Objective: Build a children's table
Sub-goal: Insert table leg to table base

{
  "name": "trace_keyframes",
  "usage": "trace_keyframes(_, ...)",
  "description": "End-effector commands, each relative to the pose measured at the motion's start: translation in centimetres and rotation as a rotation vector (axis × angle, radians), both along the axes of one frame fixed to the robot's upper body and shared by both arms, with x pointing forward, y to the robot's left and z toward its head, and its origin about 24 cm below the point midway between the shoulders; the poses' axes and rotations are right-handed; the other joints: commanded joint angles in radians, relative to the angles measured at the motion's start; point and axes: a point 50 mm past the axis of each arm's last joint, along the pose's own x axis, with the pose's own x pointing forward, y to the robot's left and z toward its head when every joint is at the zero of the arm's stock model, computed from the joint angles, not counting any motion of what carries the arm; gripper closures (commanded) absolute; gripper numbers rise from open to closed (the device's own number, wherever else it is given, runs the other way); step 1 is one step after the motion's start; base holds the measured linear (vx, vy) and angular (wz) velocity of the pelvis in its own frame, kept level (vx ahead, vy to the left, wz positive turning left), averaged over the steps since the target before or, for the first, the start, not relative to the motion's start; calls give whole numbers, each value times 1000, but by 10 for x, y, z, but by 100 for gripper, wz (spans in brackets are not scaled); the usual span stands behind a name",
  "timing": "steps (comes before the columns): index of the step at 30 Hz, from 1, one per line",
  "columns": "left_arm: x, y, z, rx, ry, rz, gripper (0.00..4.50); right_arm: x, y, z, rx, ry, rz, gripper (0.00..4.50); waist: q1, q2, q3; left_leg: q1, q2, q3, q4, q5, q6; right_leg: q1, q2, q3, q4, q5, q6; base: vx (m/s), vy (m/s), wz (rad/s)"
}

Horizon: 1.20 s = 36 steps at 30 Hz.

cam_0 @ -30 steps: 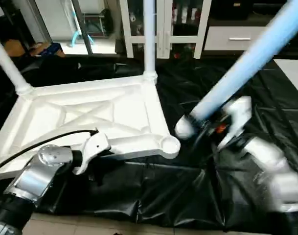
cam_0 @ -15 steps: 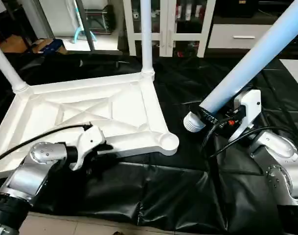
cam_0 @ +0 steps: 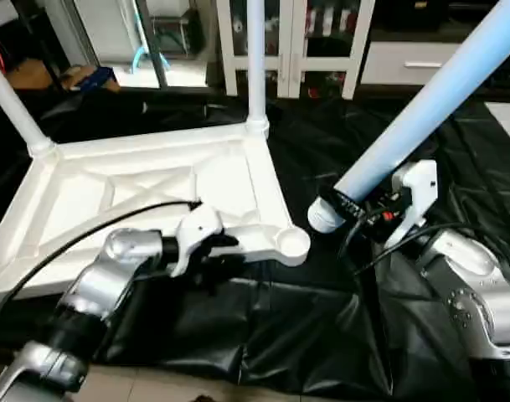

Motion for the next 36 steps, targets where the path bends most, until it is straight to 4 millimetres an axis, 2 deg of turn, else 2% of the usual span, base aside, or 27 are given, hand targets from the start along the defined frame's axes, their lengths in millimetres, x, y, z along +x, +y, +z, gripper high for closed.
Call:
trace_keyframes(1, 3, -2, -6, 63, -14, -10, 266, -4, 5, 6, -1, -20, 32, 265, 4, -1, -87, 35, 20, -13, -47, 220, 137, 63, -21, 5, -21, 461, -279, 0, 0, 0)
trace_keyframes(3, 3, -2, -7, 74, -9, -16, 266, -5, 6, 6, 0, -18, 42, 265, 5, -1, -89, 34, 21, -14, -46, 224, 137, 64, -23, 6, -18, 478, -278, 0, 0, 0)
trace_keyframes(4, 3, -1, -8, 78, 0, -16, 266, -5, 7, 6, 0, -17, 48, 265, 5, 6, -89, 34, 22, -15, -47, 223, 135, 63, -25, 4, -17, 479, -280, 0, 0, 0)
trace_keyframes(6, 2, 4, -11, 100, 23, -19, 266, -6, 7, 5, -3, -16, 54, 265, 3, 2, -87, 34, 22, -14, -49, 206, 132, 63, -23, 5, -20, 463, -284, 0, 0, 0)
trace_keyframes(8, 0, 9, -12, 110, 40, -18, 266, -6, 7, 5, -4, -15, 55, 265, 4, 2, -86, 34, 23, -14, -50, 191, 129, 63, -25, 5, -21, 444, -286, 0, 0, 0)
trace_keyframes(10, 0, 15, -13, 111, 56, -8, 294, -6, 7, 5, -4, -14, 57, 265, 3, -6, -85, 34, 24, -13, -51, 182, 131, 63, -26, 6, -22, 426, -292, 0, 0, 0)
trace_keyframes(15, -2, 16, -15, 112, 67, -6, 305, -4, 9, 6, -6, -15, 74, 265, 5, -6, -86, 33, 24, -13, -49, 202, 144, 62, -25, 6, -20, 430, -295, 0, 0, 0)
trace_keyframes(16, -2, 16, -16, 115, 68, -6, 335, -4, 10, 6, -7, -15, 76, 265, 6, -7, -87, 33, 23, -13, -48, 216, 149, 61, -25, 6, -18, 442, -295, 0, 0, 0)
trace_keyframes(19, -5, 16, -18, 127, 78, -16, 346, -2, 10, 7, -6, -17, 81, 265, 6, -6, -86, 34, 24, -13, -48, 211, 151, 60, -26, 6, -19, 432, -294, 0, 0, 0)
trace_keyframes(22, -4, 16, -18, 125, 78, -16, 388, -1, 10, 7, -5, -18, 82, 265, 5, -7, -86, 34, 24, -13, -48, 212, 152, 60, -25, 5, -19, 424, -295, 0, 0, 0)
trace_keyframes(24, -4, 16, -18, 124, 77, -17, 385, -1, 10, 8, -3, -17, 83, 265, 5, -6, -86, 34, 24, -13, -48, 215, 155, 59, -26, 6, -20, 423, -295, 0, 0, 0)
trace_keyframes(25, -4, 13, -18, 121, 78, -23, 394, 0, 11, 7, 8, -6, 89, 265, 5, -5, -86, 34, 24, -13, -48, 216, 154, 59, -26, 6, -19, 422, -295, 0, 0, 0)
trace_keyframes(26, -4, 12, -19, 121, 80, -30, 425, 1, 12, 5, 20, 19, 96, 265, 3, 0, -87, 35, 24, -14, -48, 218, 153, 59, -25, 5, -19, 424, -296, 0, 0, 0)
trace_keyframes(27, -5, 11, -20, 123, 83, -38, 428, 1, 12, 1, 35, 52, 101, 265, 2, -1, -87, 36, 24, -13, -48, 218, 154, 58, -25, 4, -19, 426, -298, 0, 0, 0)
trace_keyframes(28, -7, 10, -21, 129, 85, -48, 428, 3, 12, -3, 43, 86, 104, 265, 2, 4, -88, 36, 24, -14, -47, 221, 155, 59, -26, 5, -19, 429, -300, 0, 0, 0)
trace_keyframes(31, -11, 7, -26, 147, 91, -72, 441, 8, 10, -14, 44, 165, 105, 265, -2, -2, -89, 34, 23, -13, -47, 232, 155, 61, -24, 4, -18, 447, -308, 0, 0, 0)
trace_keyframes(32, -14, 6, -28, 152, 94, -83, 441, 12, 10, -16, 51, 188, 111, 265, -3, -7, -89, 32, 22, -12, -47, 230, 160, 63, -27, 4, -18, 451, -313, 0, 0, 0)
trace_keyframes(33, -14, 6, -28, 152, 94, -83, 441, 12, 10, -16, 51, 188, 111, 265, -3, -6, -89, 32, 23, -11, -46, 230, 161, 62, -27, 5, -18, 449, -314, 0, 0, 0)
trace_keyframes(35, -18, 2, -30, 141, 109, -95, 441, 17, 14, -11, 112, 222, 169, 265, -3, -17, -88, 31, 22, -9, -47, 222, 168, 65, -26, 6, -19, 443, -315, 0, 0, 0)
trace_keyframes(36, -18, 1, -30, 140, 110, -96, 441, 17, 14, -10, 124, 227, 180, 265, -1, -12, -89, 30, 24, -10, -47, 225, 175, 64, -28, 6, -18, 440, -314, 0, 0, 0)
